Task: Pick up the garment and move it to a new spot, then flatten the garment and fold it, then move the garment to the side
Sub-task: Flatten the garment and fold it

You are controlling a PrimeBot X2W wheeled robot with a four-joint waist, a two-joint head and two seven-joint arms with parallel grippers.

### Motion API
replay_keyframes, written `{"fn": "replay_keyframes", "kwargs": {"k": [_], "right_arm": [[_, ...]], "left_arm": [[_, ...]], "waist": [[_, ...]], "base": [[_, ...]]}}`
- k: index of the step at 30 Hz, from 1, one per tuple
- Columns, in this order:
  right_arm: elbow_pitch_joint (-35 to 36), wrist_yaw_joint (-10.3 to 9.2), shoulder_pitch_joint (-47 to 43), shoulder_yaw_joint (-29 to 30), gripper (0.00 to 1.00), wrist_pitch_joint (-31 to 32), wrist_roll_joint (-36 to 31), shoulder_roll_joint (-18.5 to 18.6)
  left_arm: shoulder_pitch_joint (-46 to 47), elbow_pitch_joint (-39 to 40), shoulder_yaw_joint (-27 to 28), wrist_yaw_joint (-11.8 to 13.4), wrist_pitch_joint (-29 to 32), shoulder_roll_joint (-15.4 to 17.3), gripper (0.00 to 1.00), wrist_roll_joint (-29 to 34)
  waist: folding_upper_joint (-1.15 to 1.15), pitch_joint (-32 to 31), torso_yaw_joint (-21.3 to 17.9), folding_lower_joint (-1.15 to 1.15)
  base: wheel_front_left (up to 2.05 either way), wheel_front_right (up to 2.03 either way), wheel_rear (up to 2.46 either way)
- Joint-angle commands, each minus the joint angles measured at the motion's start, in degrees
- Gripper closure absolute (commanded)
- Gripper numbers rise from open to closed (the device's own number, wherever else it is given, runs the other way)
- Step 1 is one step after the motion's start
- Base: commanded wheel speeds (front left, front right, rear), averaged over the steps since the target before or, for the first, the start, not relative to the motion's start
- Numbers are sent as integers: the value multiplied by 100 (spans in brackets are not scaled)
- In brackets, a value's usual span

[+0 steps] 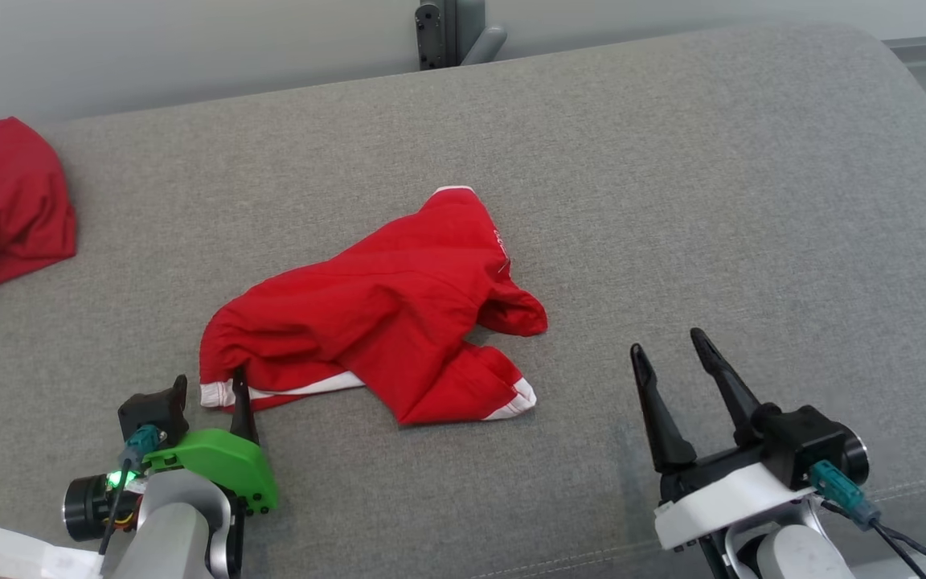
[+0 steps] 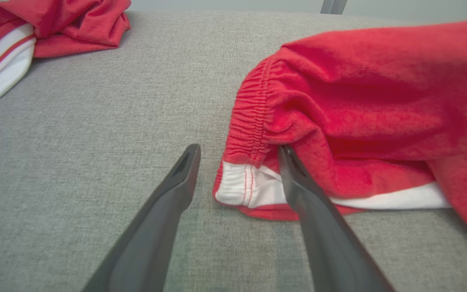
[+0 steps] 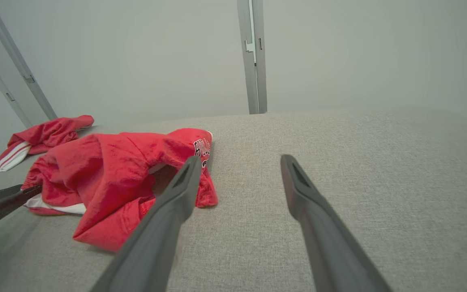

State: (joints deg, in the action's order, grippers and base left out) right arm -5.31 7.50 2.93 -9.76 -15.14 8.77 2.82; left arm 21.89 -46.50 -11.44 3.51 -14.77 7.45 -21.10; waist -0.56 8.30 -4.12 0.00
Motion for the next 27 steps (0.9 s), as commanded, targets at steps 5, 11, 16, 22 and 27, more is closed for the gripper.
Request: {"fn": "replay_keyframes", "kwargs": {"k": [5, 11, 16, 22, 27], "right_arm": [[-217, -2, 148, -449, 0, -9, -76, 13], [-1121, -3, 548, -1203, 0, -9, -254, 20], [-2165, -3, 1114, -1467, 0, 90, -294, 12], [-3162, -3, 1663, -1774, 0, 301, -103, 20], [-3702, -3, 1949, -1861, 14, 335, -7, 21]], "left_arm": [[-132, 359, 126, -30, -40, -57, 0, 159], [-539, 1097, 222, -83, -43, -198, 0, 335], [-886, 1584, 158, -133, -43, -333, 0, 457], [-1163, 1859, 46, -149, -43, -413, 0, 497], [-1260, 1947, -11, -133, -43, -439, 0, 484]], "waist": [[56, -72, 235, 0], [56, -138, 545, 0], [56, -201, 861, 0], [56, -279, 1187, 0], [56, -314, 1323, 0]], "base": [[0, 0, 0], [0, 0, 0], [0, 0, 0], [0, 0, 0], [0, 0, 0]]}}
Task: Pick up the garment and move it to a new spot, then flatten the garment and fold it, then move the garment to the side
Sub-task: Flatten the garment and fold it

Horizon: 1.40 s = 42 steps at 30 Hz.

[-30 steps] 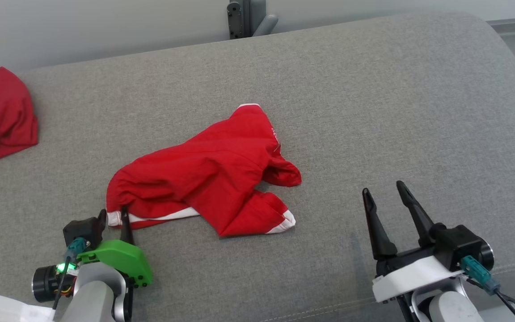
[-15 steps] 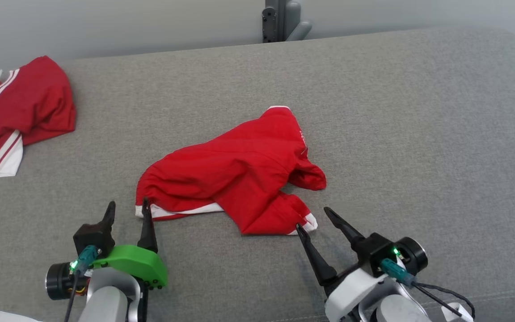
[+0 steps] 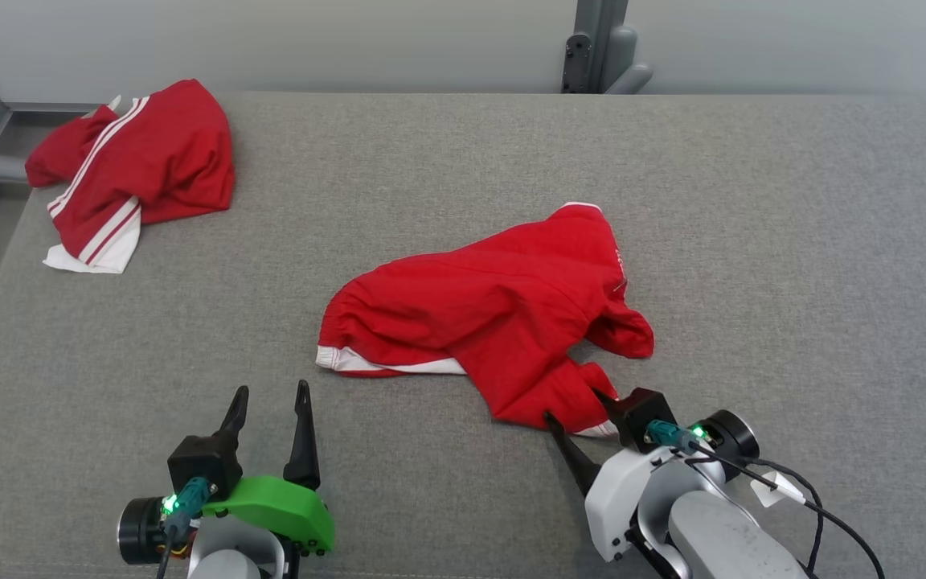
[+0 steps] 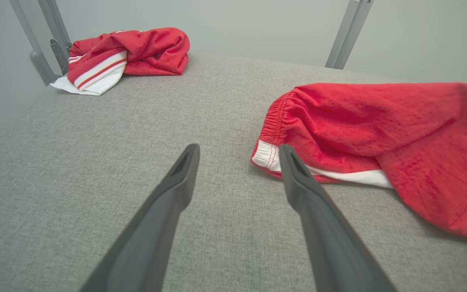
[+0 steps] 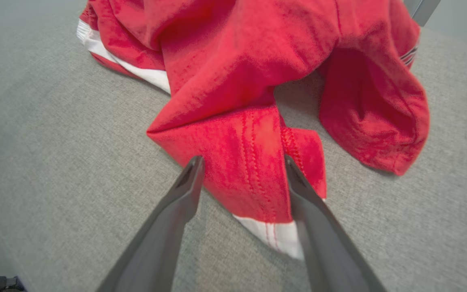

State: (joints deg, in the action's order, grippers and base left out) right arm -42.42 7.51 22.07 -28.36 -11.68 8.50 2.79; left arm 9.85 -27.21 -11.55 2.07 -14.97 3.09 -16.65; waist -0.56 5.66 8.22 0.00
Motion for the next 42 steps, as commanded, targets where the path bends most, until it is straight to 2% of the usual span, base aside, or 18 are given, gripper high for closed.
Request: {"fn": "replay_keyframes", "kwargs": {"k": [1, 2, 3, 4, 7, 11, 18, 23, 29, 30, 31, 32, 33, 39, 42], "right_arm": [[-101, -4, 86, -21, 33, -23, 63, 23], [-183, -4, 127, -59, 55, -47, 102, 19], [-242, -4, 170, -109, 71, -72, 143, 17], [-266, -4, 212, -159, 100, -100, 202, 17], [-269, -4, 270, -225, 100, -200, 424, 22], [60, -4, 201, 44, 100, -315, 900, 24], [504, -4, -113, 1163, 100, -349, 1480, 42], [443, -3, -177, 1758, 100, -267, 1731, 78], [36, -4, 73, 1899, 100, -175, 1684, 233], [-47, -4, 107, 1881, 96, -187, 1621, 274], [-130, -4, 151, 1884, 73, -210, 1574, 305], [-198, -4, 190, 1896, 61, -235, 1541, 311], [-279, -4, 240, 1887, 0, -275, 1455, 338], [-200, -4, 127, 1982, 0, -362, 1148, 532], [189, -4, -46, 2231, 0, -356, 968, 566]], "left_arm": [[-75, 32, -4, 20, -24, -5, 0, 35], [-95, 40, -11, 30, -24, -8, 0, 32], [-113, 46, -10, 34, -24, -10, 0, 32], [-124, 54, -9, 42, -24, -11, 0, 30], [-171, 71, 30, 66, -24, -15, 0, 22], [-266, 117, 82, 68, -24, -14, 0, 21], [-365, 197, 154, 46, -24, -16, 0, 29], [-331, 213, 163, 20, -24, -16, 0, 57], [-224, 191, 116, -40, -24, -17, 0, 70], [-218, 191, 101, -44, -24, -17, 0, 66], [-208, 187, 83, -41, -24, -17, 0, 60], [-198, 183, 71, -49, -24, -17, 0, 55], [-190, 204, 43, -55, -24, -18, 0, 32], [-242, 351, -20, -69, -24, -18, 0, 11], [-275, 451, -13, -65, -23, -17, 0, 11]], "waist": [[56, -56, 104, 0], [56, -63, 117, 0], [56, -70, 126, 0], [56, -78, 129, 0], [56, -105, 85, 0], [56, -156, -53, 0], [56, -191, -304, 0], [56, -132, -340, 0], [56, -24, -265, 0], [56, -15, -249, 0], [56, -9, -235, 0], [56, -4, -224, 0], [56, 1, -214, 0], [56, -8, -290, 0], [56, -18, -357, 0]], "base": [[0, 0, 0], [0, 0, 0], [0, 0, 0], [0, 0, 0], [0, 0, 0], [0, 0, 0], [0, 0, 0], [0, 0, 0], [0, 0, 0], [0, 0, 0], [0, 0, 0], [0, 0, 0], [0, 0, 0], [0, 0, 0], [0, 0, 0]]}}
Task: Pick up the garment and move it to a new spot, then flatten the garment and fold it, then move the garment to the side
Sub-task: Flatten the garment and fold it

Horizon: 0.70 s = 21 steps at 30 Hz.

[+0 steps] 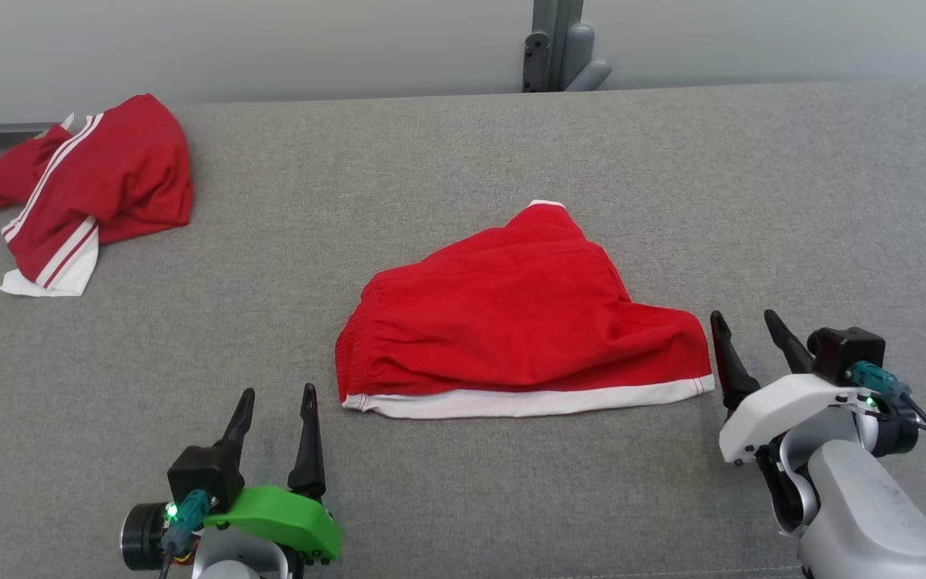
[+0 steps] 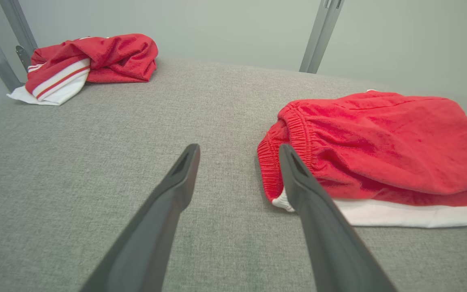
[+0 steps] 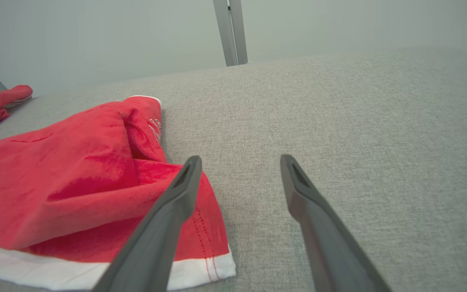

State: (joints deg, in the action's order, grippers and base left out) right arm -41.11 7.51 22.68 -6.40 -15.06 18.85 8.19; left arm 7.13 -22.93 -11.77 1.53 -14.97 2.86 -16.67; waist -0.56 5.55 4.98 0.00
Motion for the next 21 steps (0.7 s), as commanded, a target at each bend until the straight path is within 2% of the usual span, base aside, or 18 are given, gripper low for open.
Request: {"fn": "replay_keyframes", "kwargs": {"k": [1, 9, 16, 21], "right_arm": [[57, -4, -107, 35, 0, -19, -67, 25], [1517, -4, -773, 582, 0, -23, -725, -172], [2734, -4, -1330, 619, 0, -24, -1156, -412], [3243, -4, -1779, 602, 0, -24, -1304, -493]], "left_arm": [[-3, 23, 9, -11, -23, 6, 0, 13], [-152, 368, 126, 24, -21, 6, 0, 109], [-353, 640, 302, 57, -20, 7, 0, 160], [-603, 823, 429, 46, -20, 7, 0, 179]], "waist": [[56, -8, -32, 0], [56, -79, -203, 0], [56, -284, -278, 0], [56, -441, -247, 0]], "base": [[0, 0, 0], [0, 0, 0], [0, 0, 0], [0, 0, 0]]}}
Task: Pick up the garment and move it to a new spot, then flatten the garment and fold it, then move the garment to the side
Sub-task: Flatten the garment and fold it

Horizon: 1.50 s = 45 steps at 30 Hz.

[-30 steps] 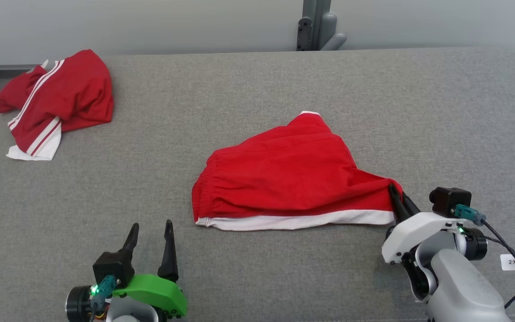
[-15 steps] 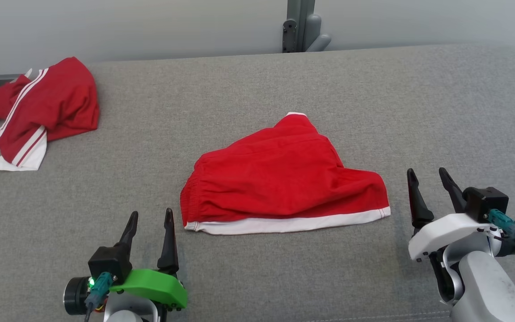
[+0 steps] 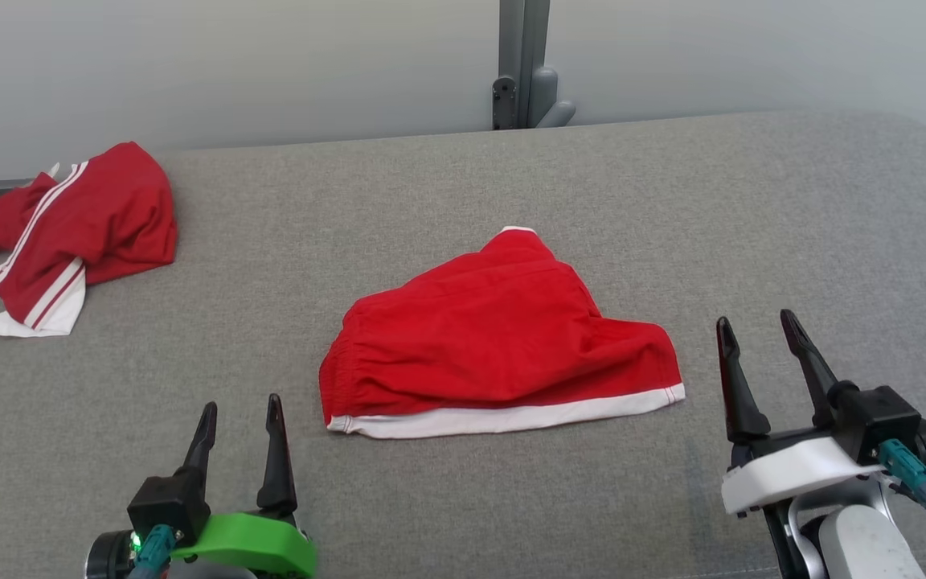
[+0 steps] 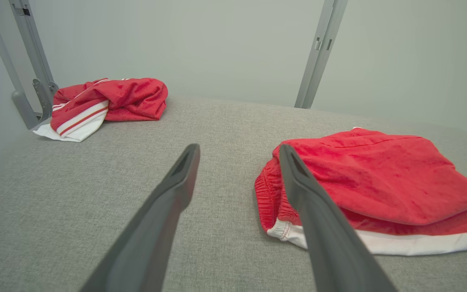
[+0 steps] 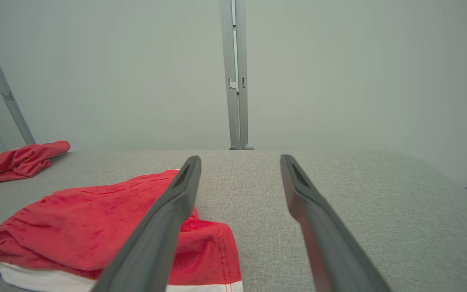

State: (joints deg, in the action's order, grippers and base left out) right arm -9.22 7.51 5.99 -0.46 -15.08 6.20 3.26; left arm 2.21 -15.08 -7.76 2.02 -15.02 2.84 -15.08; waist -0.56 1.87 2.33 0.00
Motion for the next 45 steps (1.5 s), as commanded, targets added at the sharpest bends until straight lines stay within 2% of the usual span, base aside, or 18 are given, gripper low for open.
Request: {"fn": "replay_keyframes", "kwargs": {"k": [1, 14, 18, 23, 24, 29, 36, 43, 44, 45], "right_arm": [[119, -4, -183, 12, 0, -22, -48, -10], [183, -4, -521, 69, 0, -22, 125, -35], [166, -4, -513, 71, 0, -22, 122, -35], [96, -4, -508, 8, 0, -21, 112, -34], [96, -4, -508, 8, 0, -21, 112, -34], [20, -4, -427, -147, 0, -22, 120, -33], [4, -4, -312, -170, 0, -22, 91, -34], [-15, -4, -238, -147, 0, -22, 98, -34], [-17, -4, -230, -145, 0, -22, 101, -34], [-18, -4, -221, -142, 0, -21, 103, -34]], "left_arm": [[-164, 68, 44, 4, -15, 9, 0, 14], [-419, 155, 74, 1, -15, 9, 0, 52], [-272, -17, -59, -119, -14, 9, 0, 121], [76, -737, -334, -434, 10, 72, 0, 230], [76, -737, -334, -434, 10, 72, 0, 230], [611, -1744, -550, -608, 83, 131, 0, 311], [1161, -2660, -642, -692, 30, 193, 0, 343], [1494, -3119, -645, -727, -16, 183, 0, 312], [1522, -3158, -652, -737, -14, 174, 2, 299], [1547, -3192, -660, -745, -16, 166, 13, 290]], "waist": [[56, -93, 26, 0], [56, -177, 81, 0], [56, -164, 59, 0], [56, -163, 8, 0], [56, -163, 8, 0], [56, -74, -175, 0], [56, 180, -444, 0], [56, 354, -574, 0], [56, 370, -584, 0], [56, 381, -590, 0]], "base": [[0, 0, 0], [0, 0, 0], [0, 0, 0], [0, 0, 0], [0, 0, 0], [0, 0, 0], [0, 0, 0], [0, 0, 0], [0, 0, 0], [0, 0, 0]]}}
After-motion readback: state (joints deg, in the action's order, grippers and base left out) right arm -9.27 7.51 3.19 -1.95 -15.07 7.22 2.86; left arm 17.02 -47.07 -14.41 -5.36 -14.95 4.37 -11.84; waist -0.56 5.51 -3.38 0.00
